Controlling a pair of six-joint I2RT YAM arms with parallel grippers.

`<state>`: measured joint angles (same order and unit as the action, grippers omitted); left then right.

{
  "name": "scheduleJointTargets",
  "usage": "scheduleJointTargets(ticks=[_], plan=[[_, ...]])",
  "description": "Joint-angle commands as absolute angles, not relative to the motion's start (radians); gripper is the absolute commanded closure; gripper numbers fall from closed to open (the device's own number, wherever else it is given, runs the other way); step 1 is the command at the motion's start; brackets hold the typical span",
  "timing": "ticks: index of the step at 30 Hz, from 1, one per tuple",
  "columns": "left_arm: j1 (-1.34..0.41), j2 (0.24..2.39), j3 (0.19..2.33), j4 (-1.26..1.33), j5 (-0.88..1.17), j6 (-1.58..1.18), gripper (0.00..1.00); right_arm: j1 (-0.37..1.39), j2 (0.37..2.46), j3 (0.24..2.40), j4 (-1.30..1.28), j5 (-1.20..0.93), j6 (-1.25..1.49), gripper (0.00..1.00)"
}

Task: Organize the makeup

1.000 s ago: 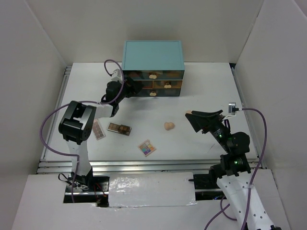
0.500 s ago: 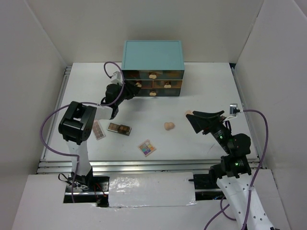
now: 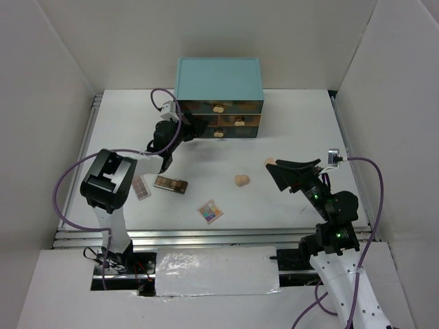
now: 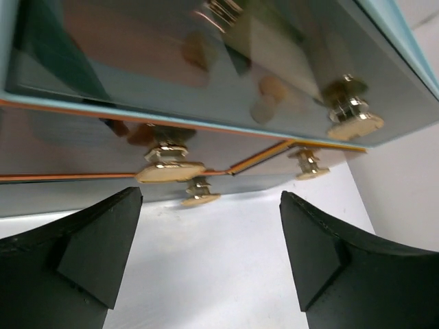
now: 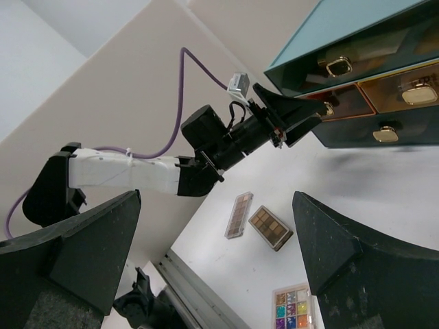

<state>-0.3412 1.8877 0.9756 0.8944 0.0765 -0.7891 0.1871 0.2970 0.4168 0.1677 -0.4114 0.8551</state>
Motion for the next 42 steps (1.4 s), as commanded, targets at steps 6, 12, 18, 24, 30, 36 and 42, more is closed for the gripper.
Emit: scheduleJointTargets(ticks=[6,12,18,24,30,36,42], plan=[[-0.334,1.871,1.098,0.767,-0.04,-0.733,0.04,0.183,0.285,0.422,0.169,-0.408,0.842,0.01],[-0.33,1.919,1.187,0.687,-0.012,-0.681,0.11,0.183,0.275,0.433,0.158,-0.407,0.831,0.01],[-0.33,1.945,1.19,0.699,-0.009,-0.672,0.18,0.183,0.258,0.437,0.155,-0.39,0.827,0.01],[-0.331,1.968,1.2,0.71,-0.009,-0.676,0.36,0.183,0.258,0.439,0.158,-0.384,0.822,0.01],[-0.334,1.959,1.195,0.707,-0.017,-0.663,0.6,0.183,0.25,0.442,0.155,-0.365,0.813,0.01],[-0.337,1.956,1.2,0.686,-0.029,-0.655,0.65,0.184,0.244,0.443,0.144,-0.364,0.816,0.01],[-0.345,1.948,1.204,0.655,-0.046,-0.658,0.95,0.184,0.235,0.446,0.127,-0.357,0.81,0.01]])
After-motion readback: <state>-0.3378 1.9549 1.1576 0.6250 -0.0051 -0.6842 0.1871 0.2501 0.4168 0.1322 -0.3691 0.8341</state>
